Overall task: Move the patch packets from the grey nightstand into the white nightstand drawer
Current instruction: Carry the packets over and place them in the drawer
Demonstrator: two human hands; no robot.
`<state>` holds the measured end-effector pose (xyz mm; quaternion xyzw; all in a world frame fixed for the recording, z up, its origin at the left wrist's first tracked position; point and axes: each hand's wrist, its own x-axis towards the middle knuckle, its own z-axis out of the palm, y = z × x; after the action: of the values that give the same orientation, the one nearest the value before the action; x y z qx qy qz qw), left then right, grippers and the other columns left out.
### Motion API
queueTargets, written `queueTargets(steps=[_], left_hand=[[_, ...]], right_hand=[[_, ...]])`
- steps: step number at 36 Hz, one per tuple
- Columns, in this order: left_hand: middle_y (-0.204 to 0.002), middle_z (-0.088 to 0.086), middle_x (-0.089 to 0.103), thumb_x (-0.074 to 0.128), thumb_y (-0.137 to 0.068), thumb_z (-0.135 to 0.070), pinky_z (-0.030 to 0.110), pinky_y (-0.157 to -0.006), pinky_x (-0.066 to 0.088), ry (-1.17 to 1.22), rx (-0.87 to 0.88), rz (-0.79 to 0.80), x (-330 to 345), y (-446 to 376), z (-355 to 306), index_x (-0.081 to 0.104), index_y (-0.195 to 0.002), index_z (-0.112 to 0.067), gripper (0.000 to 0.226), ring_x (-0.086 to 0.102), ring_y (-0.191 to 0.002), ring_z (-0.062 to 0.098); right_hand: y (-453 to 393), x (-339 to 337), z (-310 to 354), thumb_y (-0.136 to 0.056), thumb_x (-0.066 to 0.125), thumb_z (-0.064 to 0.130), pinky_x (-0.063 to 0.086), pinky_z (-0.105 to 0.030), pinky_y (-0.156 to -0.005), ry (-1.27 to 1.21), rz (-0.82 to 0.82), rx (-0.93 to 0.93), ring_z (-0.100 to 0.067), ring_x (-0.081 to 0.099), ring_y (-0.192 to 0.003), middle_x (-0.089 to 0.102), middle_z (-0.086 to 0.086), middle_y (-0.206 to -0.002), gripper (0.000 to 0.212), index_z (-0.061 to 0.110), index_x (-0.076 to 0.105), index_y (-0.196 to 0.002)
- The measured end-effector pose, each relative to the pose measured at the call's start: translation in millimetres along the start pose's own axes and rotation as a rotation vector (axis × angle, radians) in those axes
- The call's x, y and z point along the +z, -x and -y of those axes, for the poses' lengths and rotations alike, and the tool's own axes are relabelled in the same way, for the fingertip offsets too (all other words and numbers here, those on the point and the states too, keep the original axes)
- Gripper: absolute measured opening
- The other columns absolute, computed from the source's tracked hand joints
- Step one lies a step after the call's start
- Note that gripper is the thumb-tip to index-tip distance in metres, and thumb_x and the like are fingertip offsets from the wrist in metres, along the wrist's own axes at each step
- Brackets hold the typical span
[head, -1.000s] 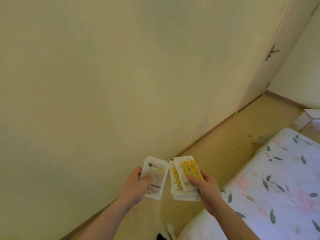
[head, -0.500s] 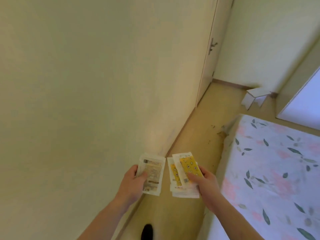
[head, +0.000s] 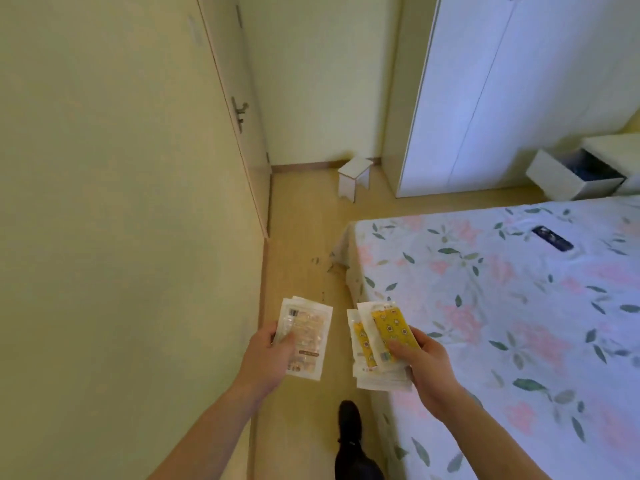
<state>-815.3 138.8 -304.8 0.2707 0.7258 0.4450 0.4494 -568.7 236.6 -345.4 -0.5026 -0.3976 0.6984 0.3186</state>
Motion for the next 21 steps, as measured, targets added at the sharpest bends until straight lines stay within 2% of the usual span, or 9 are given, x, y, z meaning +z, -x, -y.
queueTargets(steps=[6,8,11,14,16,18,21], left_hand=[[-0.103,-0.004,0.076,0.055,-0.102,-0.018,0.033,-0.075,0.06,-0.024,0.015,0.05,23,-108,-57,0.07,-0.109,-0.025,0.017,0.074,-0.089,0.013],[-0.1,-0.004,0.077,0.055,-0.102,-0.017,0.035,-0.075,0.061,-0.009,0.019,0.045,29,-139,-79,0.07,-0.107,-0.024,0.017,0.075,-0.088,0.014],[-0.097,-0.005,0.077,0.056,-0.102,-0.016,0.034,-0.074,0.06,-0.007,0.057,0.036,33,-184,-111,0.071,-0.105,-0.023,0.018,0.075,-0.086,0.012],[-0.097,-0.007,0.077,0.056,-0.102,-0.017,0.03,-0.073,0.059,-0.002,0.059,0.002,28,-227,-135,0.071,-0.104,-0.024,0.017,0.075,-0.085,0.01],[-0.099,-0.008,0.077,0.056,-0.102,-0.019,0.033,-0.077,0.059,0.001,0.051,-0.009,23,-254,-148,0.07,-0.105,-0.026,0.016,0.074,-0.086,0.01],[-0.1,-0.008,0.077,0.056,-0.101,-0.019,0.038,-0.082,0.06,0.009,0.051,-0.005,18,-284,-161,0.07,-0.106,-0.026,0.016,0.074,-0.089,0.011],[-0.101,-0.008,0.077,0.056,-0.102,-0.018,0.036,-0.081,0.06,0.011,0.062,-0.002,10,-333,-181,0.069,-0.107,-0.026,0.016,0.074,-0.089,0.011]], right_hand=[[-93,-2,49,-0.092,0.064,0.0,0.06,-0.045,-0.078,-0.038,-0.027,-0.039,-0.036,0.075,-0.098,0.076,-0.017,-0.109,0.028,0.007,0.071,-0.118],[-126,-1,70,-0.091,0.066,-0.001,0.061,-0.05,-0.081,-0.052,-0.025,-0.04,-0.039,0.074,-0.099,0.076,-0.018,-0.109,0.028,0.008,0.072,-0.116],[-175,5,108,-0.082,0.075,0.006,0.06,-0.056,-0.087,-0.044,-0.019,-0.06,-0.039,0.074,-0.1,0.076,-0.018,-0.11,0.034,0.012,0.073,-0.115],[-223,16,141,-0.089,0.07,0.0,0.061,-0.053,-0.084,-0.021,-0.014,-0.066,-0.038,0.074,-0.1,0.076,-0.016,-0.11,0.033,0.012,0.071,-0.12],[-253,26,161,-0.09,0.067,-0.002,0.061,-0.05,-0.081,-0.017,-0.013,-0.066,-0.037,0.074,-0.099,0.077,-0.014,-0.109,0.035,0.013,0.07,-0.122],[-283,38,178,-0.09,0.068,-0.002,0.061,-0.052,-0.085,0.012,-0.022,-0.078,-0.035,0.074,-0.099,0.077,-0.012,-0.109,0.037,0.014,0.069,-0.124],[-331,58,199,-0.089,0.068,-0.002,0.06,-0.055,-0.089,0.04,-0.028,-0.082,-0.034,0.075,-0.099,0.077,-0.011,-0.108,0.038,0.016,0.068,-0.123]])
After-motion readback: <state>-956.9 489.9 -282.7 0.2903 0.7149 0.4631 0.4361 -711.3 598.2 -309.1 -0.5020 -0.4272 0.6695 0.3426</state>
